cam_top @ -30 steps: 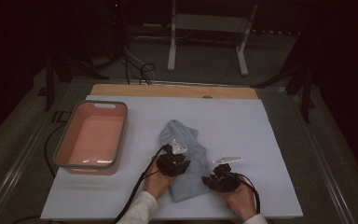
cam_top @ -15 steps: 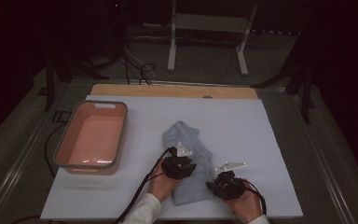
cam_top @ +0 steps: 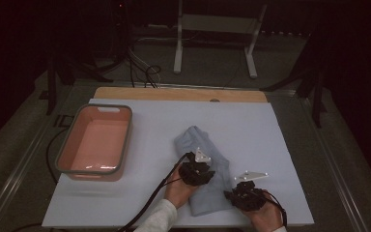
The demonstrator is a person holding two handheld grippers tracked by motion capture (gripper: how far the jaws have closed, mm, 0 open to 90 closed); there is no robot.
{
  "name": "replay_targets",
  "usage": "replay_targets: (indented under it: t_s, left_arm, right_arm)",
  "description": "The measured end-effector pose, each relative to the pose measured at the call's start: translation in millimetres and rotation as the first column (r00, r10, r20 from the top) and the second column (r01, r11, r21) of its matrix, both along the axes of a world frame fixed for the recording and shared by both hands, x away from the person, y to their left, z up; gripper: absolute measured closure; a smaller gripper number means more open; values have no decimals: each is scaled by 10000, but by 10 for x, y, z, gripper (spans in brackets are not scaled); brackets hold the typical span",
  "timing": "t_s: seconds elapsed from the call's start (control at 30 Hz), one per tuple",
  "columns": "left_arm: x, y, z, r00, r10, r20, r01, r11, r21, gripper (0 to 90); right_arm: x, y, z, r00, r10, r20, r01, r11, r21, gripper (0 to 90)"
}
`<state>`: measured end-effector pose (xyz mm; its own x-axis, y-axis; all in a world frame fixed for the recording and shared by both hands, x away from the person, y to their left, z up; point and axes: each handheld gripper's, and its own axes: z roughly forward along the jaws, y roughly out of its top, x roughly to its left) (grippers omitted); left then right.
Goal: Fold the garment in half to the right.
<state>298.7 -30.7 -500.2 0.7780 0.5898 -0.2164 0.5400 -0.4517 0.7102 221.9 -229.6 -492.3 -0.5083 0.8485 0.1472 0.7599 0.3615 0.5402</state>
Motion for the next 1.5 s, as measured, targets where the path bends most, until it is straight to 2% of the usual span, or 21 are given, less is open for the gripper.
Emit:
replay_targets:
  t_s: [0.07, 0.1, 0.23, 0.3, 0.37, 0.43, 0.53, 0.6, 0.67, 0.73, 0.83, 0.87, 0.93, 0.97, 1.0, 1.07, 1.2, 1.3, 1.37, 1.4, 1.5]
  left_arm:
    - [-22, 47, 67, 9995, 133, 287, -127, 9997, -200, 616]
    - [-26, 81, 102, 9987, 312, 400, -295, 9986, -439, 595]
    - [32, 330, 234, 9927, 1090, 516, -1040, 9903, -917, 535]
    - [82, 474, 263, 9853, 1643, 479, -1588, 9821, -1008, 518]
    - [135, 609, 264, 9757, 2173, 296, -2121, 9692, -1250, 502]
    - [190, 709, 242, 9655, 2604, 48, -2576, 9574, -1305, 481]
    - [253, 769, 181, 9488, 3158, -67, -3147, 9435, -1038, 431]
    - [298, 776, 134, 9393, 3429, -135, -3429, 9363, -755, 363]
    - [350, 753, 77, 9267, 3750, -239, -3757, 9256, -463, 280]
    - [405, 731, 18, 9213, 3856, -511, -3875, 9212, -357, 232]
    - [485, 698, -57, 9181, 3806, -1105, -3877, 9204, -510, 228]
    - [515, 698, -75, 9190, 3708, -1340, -3810, 9226, -600, 236]
    - [569, 682, -100, 9197, 3523, -1733, -3706, 9247, -868, 310]
    - [591, 666, -105, 9169, 3567, -1793, -3760, 9225, -876, 335]
    - [614, 655, -106, 9167, 3539, -1855, -3737, 9237, -847, 383]
    - [656, 623, -107, 9192, 3432, -1932, -3652, 9263, -924, 482]
    - [688, 551, -51, 9284, 3364, -1579, -3511, 9332, -763, 713]
    - [678, 524, 31, 9388, 3264, -1096, -3360, 9381, -845, 830]
    - [672, 520, 61, 9399, 3283, -942, -3365, 9374, -901, 858]
    - [663, 528, 118, 9431, 3251, -702, -3310, 9379, -1034, 864]
    - [645, 554, 213, 9431, 3307, -343, -3323, 9346, -1268, 867]
  right_arm:
    - [-36, -41, 3, 10000, -23, -10, 23, 10000, -17, 793]
    - [-57, -59, 3, 10000, -55, -49, 55, 10000, -10, 792]
    - [-127, -142, -8, 9999, -121, -56, 121, 9999, 20, 792]
    - [-149, -171, -9, 9998, -173, -77, 174, 9998, 36, 792]
    - [-163, -186, -9, 9998, -187, -63, 187, 9998, 32, 792]
    - [-170, -187, -9, 9998, -185, -51, 185, 9998, 29, 792]
    - [-168, -183, -10, 9998, -176, -65, 176, 9998, 12, 792]
    - [-167, -182, -10, 9998, -176, -60, 176, 9998, 27, 792]
    - [-165, -180, -11, 9998, -174, -55, 174, 9998, 14, 791]
    - [-163, -174, -11, 9999, -159, -49, 159, 9999, -18, 791]
    - [-160, -167, -8, 9999, -130, -33, 130, 9999, -45, 791]
    - [-158, -165, -8, 9999, -133, -36, 133, 9999, -44, 791]
    - [-154, -159, -6, 9999, -138, -68, 137, 9999, -80, 791]
    - [-152, -157, -6, 9999, -134, -66, 134, 9999, -83, 791]
    - [-150, -155, -6, 9999, -139, -65, 138, 9999, -83, 791]
    - [-147, -153, -5, 9999, -139, -64, 139, 9999, -79, 791]
    - [-142, -149, -4, 9999, -124, -33, 124, 9999, -67, 791]
    - [-138, -144, -2, 9999, -115, 2, 115, 9999, -58, 790]
    - [-137, -141, -1, 10000, -99, 7, 100, 9999, -55, 791]
    - [-132, -130, -1, 10000, -92, 6, 92, 10000, -31, 791]
    - [-128, -120, -1, 10000, -79, 38, 80, 10000, -9, 790]
